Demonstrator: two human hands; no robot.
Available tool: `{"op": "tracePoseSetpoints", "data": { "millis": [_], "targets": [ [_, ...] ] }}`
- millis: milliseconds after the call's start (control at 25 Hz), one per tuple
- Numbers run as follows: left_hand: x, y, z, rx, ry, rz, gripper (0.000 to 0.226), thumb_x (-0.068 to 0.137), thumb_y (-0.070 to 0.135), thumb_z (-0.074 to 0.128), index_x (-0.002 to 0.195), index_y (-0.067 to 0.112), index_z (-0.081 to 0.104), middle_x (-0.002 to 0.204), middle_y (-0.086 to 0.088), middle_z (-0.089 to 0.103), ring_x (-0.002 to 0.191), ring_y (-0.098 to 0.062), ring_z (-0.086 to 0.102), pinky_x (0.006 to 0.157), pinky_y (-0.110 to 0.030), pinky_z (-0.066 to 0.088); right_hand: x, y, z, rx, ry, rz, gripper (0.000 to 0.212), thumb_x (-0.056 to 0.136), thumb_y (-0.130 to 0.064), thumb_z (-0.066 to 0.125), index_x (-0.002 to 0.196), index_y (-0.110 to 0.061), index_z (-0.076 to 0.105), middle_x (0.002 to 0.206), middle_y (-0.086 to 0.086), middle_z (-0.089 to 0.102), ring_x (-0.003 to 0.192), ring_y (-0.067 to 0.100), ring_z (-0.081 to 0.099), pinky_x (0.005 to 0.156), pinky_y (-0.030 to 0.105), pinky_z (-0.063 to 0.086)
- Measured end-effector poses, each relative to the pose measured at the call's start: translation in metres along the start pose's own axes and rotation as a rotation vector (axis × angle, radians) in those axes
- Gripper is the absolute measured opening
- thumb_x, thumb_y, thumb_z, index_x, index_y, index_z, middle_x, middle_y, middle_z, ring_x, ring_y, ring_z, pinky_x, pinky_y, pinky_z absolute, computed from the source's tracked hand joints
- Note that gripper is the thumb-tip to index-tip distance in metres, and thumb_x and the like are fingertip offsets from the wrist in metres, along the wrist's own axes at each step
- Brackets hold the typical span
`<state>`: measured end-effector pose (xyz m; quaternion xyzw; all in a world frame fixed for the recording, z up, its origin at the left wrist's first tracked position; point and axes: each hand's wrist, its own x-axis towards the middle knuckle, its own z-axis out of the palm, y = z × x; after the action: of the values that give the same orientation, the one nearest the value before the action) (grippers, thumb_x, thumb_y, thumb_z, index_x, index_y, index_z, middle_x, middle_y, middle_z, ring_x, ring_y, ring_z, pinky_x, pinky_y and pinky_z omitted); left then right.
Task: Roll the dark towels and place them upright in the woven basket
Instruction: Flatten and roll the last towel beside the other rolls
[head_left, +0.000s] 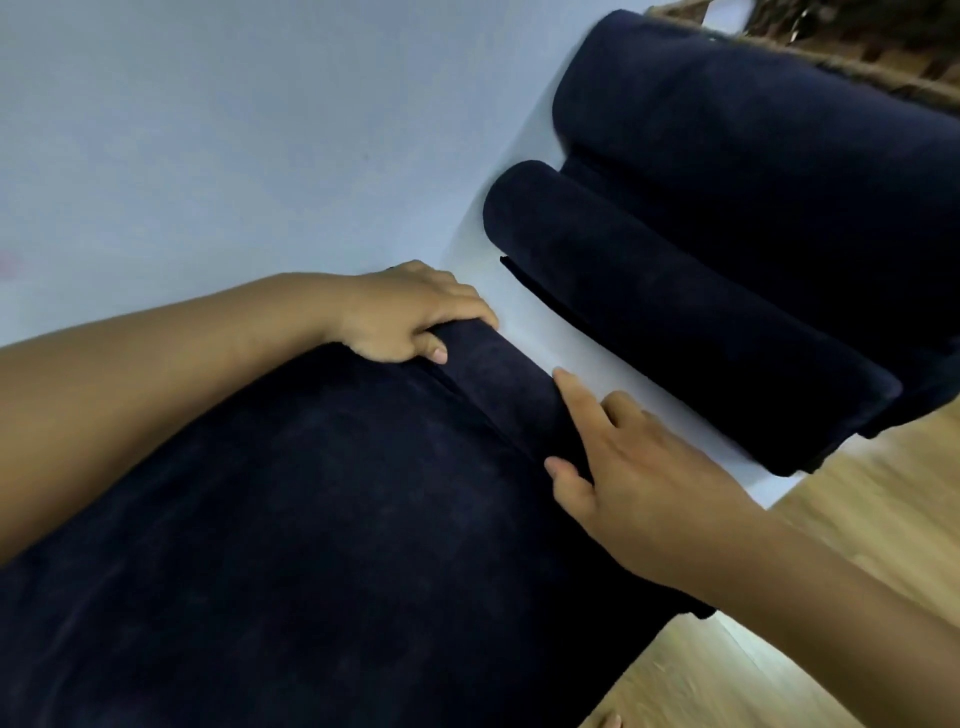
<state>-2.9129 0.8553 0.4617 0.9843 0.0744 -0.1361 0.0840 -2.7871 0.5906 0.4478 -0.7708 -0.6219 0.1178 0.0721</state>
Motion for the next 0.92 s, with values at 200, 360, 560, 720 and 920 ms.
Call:
{"op": "tracePoseSetpoints", "data": {
  "millis": [200, 360, 560, 720, 920],
  "targets": [
    [-0.023, 0.002, 0.031, 0.089, 0.364, 0.107, 0.043, 0.086, 0.017, 0.053, 0.127, 0.027, 0.045, 0.120, 0.008, 0.054, 0.112, -0.018, 0.048, 0.106, -0.033, 0.025, -0.011, -0.017, 0.017, -0.284, 0.222, -0.041, 0.062, 0.096, -0.044, 0.037, 0.150, -0.014, 0.028, 0.091, 0.011, 0.048, 0.069, 0.025, 0.038, 0.056, 0.038, 0.043],
    [-0.047, 0.001, 0.049, 0.103, 0.391, 0.055, 0.052, 0.091, 0.012, 0.050, 0.139, 0.024, 0.034, 0.151, 0.001, 0.036, 0.146, -0.022, 0.022, 0.121, -0.042, 0.008, -0.022, -0.034, 0.027, -0.396, 0.293, -0.059, 0.075, 0.093, -0.061, 0.029, 0.149, -0.012, 0.036, 0.094, 0.019, 0.047, 0.072, 0.030, 0.029, 0.059, 0.040, 0.026],
    [-0.083, 0.001, 0.061, 0.004, 0.354, 0.038, 0.049, 0.102, 0.038, 0.033, 0.148, 0.023, 0.028, 0.162, 0.003, 0.017, 0.152, -0.020, -0.002, 0.122, -0.042, -0.005, -0.039, -0.065, 0.043, -0.363, 0.276, -0.064, 0.081, 0.089, -0.063, 0.031, 0.146, -0.007, 0.040, 0.112, 0.029, 0.048, 0.093, 0.041, 0.038, 0.078, 0.052, 0.029],
    [-0.103, 0.004, 0.065, -0.208, 0.447, -0.004, 0.044, 0.104, 0.048, 0.022, 0.138, 0.029, 0.041, 0.153, 0.004, 0.036, 0.151, -0.018, 0.010, 0.123, -0.035, 0.000, -0.059, -0.084, 0.034, -0.350, 0.244, -0.171, 0.060, 0.081, -0.055, 0.058, 0.110, -0.004, 0.072, 0.100, 0.023, 0.060, 0.090, 0.038, 0.043, 0.077, 0.050, 0.033],
    [-0.063, 0.021, 0.035, 0.045, 0.503, -0.012, 0.032, 0.102, 0.037, 0.028, 0.120, 0.026, 0.052, 0.098, 0.003, 0.052, 0.094, -0.021, 0.043, 0.100, -0.046, 0.037, -0.024, -0.063, -0.011, -0.085, 0.117, -0.186, 0.037, 0.066, -0.032, 0.081, 0.075, -0.023, 0.046, 0.065, -0.007, 0.046, 0.053, 0.015, 0.042, 0.041, 0.028, 0.032]
  ]
}}
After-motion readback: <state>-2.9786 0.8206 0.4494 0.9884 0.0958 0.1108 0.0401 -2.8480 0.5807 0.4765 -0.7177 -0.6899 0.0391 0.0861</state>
